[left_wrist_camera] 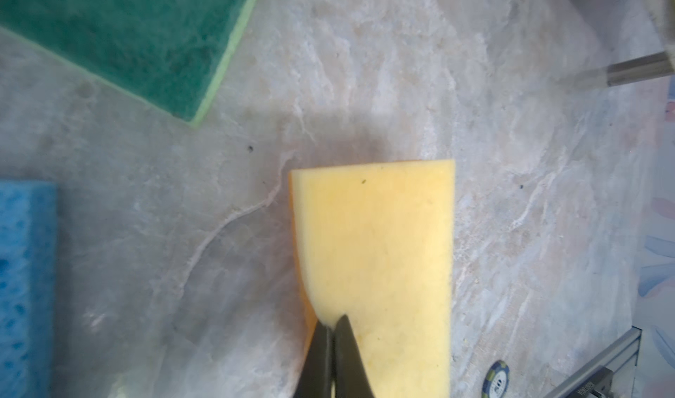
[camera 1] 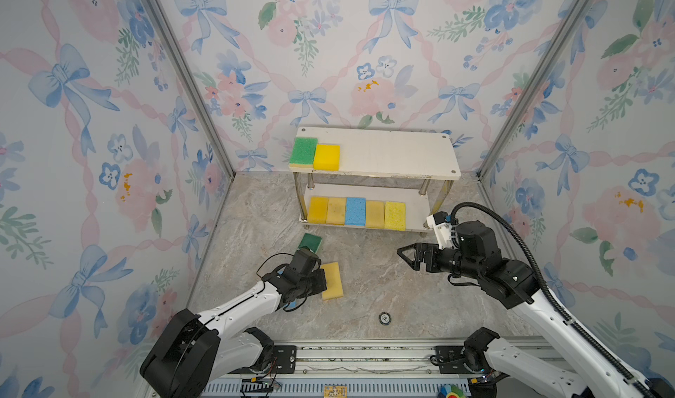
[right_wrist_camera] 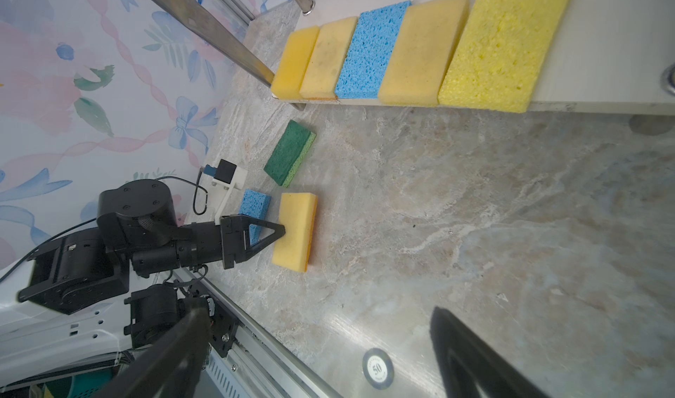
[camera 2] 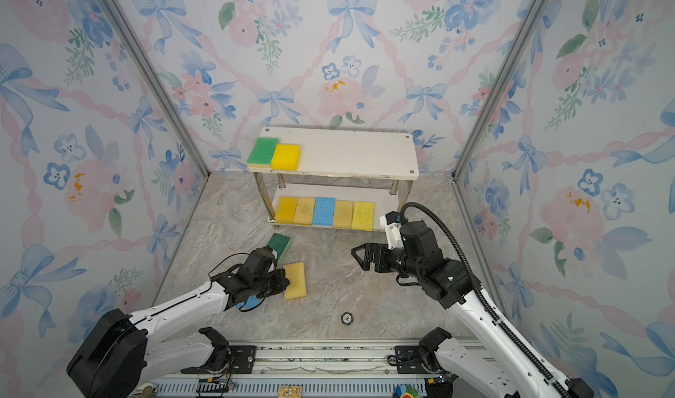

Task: Place and organize the cleaning sponges onto the shelf
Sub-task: 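Grasp the pale yellow sponge with the left gripper and lift it, then hold the pale yellow sponge with the left gripper while the right gripper grasps it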

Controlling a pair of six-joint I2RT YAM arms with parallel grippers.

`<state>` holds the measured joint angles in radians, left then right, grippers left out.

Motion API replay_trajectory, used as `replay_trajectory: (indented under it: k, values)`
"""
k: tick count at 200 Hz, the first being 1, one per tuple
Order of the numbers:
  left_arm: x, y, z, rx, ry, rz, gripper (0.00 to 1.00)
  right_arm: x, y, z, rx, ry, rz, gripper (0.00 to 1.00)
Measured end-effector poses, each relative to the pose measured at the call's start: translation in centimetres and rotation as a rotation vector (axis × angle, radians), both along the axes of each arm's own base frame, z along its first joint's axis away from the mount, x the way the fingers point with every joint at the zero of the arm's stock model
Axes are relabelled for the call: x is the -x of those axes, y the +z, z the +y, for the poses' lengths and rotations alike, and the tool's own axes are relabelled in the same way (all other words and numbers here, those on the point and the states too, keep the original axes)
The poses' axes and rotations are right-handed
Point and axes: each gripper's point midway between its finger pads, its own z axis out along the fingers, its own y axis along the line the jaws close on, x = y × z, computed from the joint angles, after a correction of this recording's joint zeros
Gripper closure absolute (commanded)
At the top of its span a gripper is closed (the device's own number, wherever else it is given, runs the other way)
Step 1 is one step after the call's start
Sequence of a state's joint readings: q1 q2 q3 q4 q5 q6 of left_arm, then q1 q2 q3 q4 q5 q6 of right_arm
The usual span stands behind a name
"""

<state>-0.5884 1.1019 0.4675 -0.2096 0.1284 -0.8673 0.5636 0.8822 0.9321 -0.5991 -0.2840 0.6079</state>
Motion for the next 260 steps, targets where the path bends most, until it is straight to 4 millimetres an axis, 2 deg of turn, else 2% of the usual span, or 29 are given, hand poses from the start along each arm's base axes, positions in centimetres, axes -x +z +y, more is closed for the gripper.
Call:
replay_trajectory:
  k: [23, 37, 65, 93, 137, 171, 210, 244, 260]
  values:
    - [-0.2, 3.5, -1.0, 0.096, -0.026, -0.084, 0.97, 0.5, -1.0, 1.1, -0.035, 0.017, 0.064, 0.0]
    - [-0.3, 6.0, -1.6, 0.16, -0.043, -0.136, 0.97, 1.1, -1.5, 2.2, -0.044, 0.05, 0.092, 0.05]
    - [-0.1, 10.7, -2.7, 0.274, -0.077, -0.221, 0.97, 3.1, -2.1, 5.9, -0.05, 0.17, 0.123, 0.13]
    - [0.4, 13.2, -3.2, 0.34, -0.098, -0.257, 0.97, 4.7, -2.8, 9.5, -0.022, 0.27, 0.143, 0.2]
    - [1.0, 14.8, -3.4, 0.389, -0.107, -0.277, 0.97, 5.3, -1.7, 12.9, -0.05, 0.332, 0.11, 0.39]
    - [1.2, 15.4, -3.3, 0.406, -0.103, -0.29, 0.97, 4.7, -0.9, 14.3, -0.064, 0.335, 0.093, 0.45]
    - [1.2, 15.5, -3.3, 0.407, -0.102, -0.29, 0.97, 5.1, -1.5, 15.4, -0.059, 0.347, 0.109, 0.6]
    - [1.2, 15.5, -3.3, 0.407, -0.102, -0.292, 0.97, 5.4, -1.8, 15.7, -0.05, 0.351, 0.112, 0.82]
    - [1.1, 15.6, -3.2, 0.408, -0.099, -0.291, 0.97, 5.2, -1.8, 15.7, -0.048, 0.341, 0.11, 0.88]
